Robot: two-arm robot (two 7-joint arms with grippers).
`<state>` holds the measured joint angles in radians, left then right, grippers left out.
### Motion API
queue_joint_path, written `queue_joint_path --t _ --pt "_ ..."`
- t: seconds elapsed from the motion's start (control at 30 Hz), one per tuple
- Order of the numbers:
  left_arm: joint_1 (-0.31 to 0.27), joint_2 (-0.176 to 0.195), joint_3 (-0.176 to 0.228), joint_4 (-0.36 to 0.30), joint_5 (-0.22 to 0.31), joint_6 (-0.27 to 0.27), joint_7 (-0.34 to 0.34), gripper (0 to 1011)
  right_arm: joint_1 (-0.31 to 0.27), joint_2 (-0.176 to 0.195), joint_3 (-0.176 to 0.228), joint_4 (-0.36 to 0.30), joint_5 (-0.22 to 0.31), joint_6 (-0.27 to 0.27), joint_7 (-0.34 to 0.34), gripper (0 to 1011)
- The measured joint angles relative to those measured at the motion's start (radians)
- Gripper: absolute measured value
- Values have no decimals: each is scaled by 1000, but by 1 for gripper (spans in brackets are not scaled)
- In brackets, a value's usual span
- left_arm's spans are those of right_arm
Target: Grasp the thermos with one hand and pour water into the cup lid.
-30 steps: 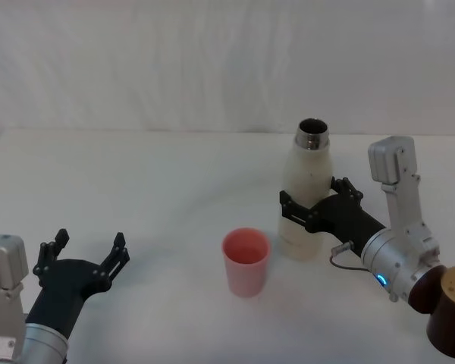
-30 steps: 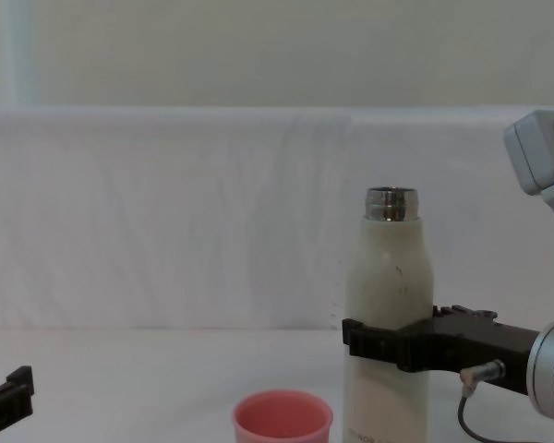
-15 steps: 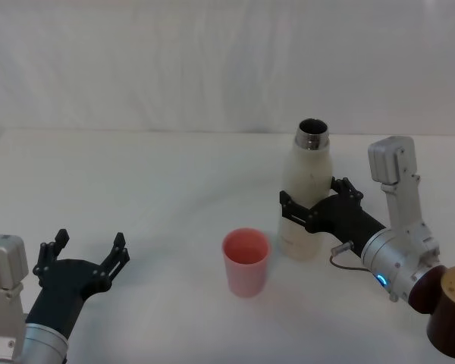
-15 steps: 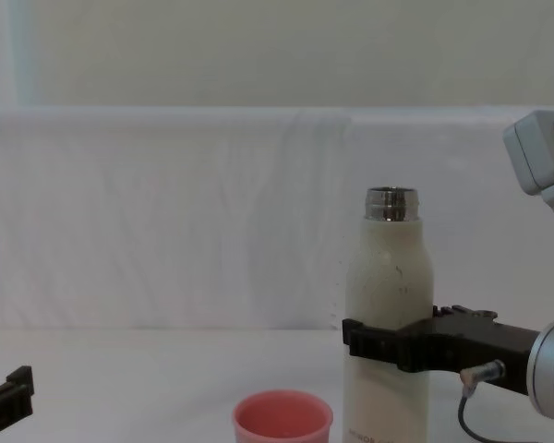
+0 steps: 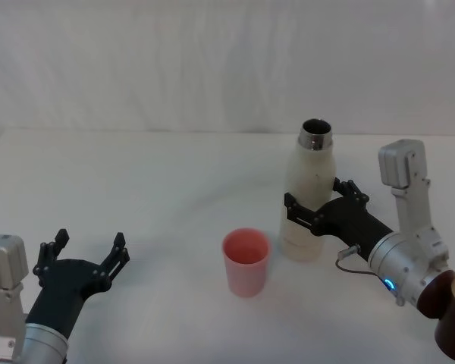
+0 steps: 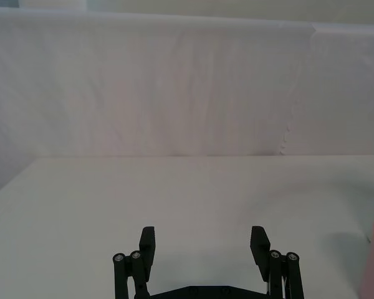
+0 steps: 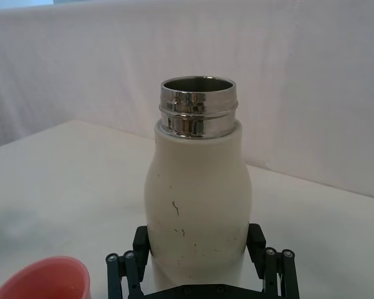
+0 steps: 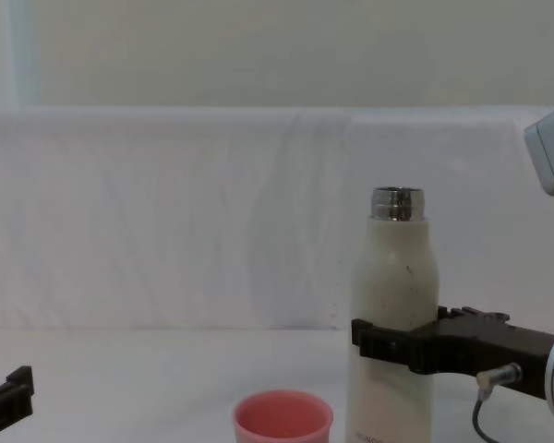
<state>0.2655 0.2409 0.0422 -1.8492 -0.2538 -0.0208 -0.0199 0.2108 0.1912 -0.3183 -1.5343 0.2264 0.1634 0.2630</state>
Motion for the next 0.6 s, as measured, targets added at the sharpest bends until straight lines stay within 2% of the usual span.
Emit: queue_joint_path --t 0.6 --pt "0 0 0 0 0 0 0 1001 -9 21 -5 -12 22 -7 7 1001"
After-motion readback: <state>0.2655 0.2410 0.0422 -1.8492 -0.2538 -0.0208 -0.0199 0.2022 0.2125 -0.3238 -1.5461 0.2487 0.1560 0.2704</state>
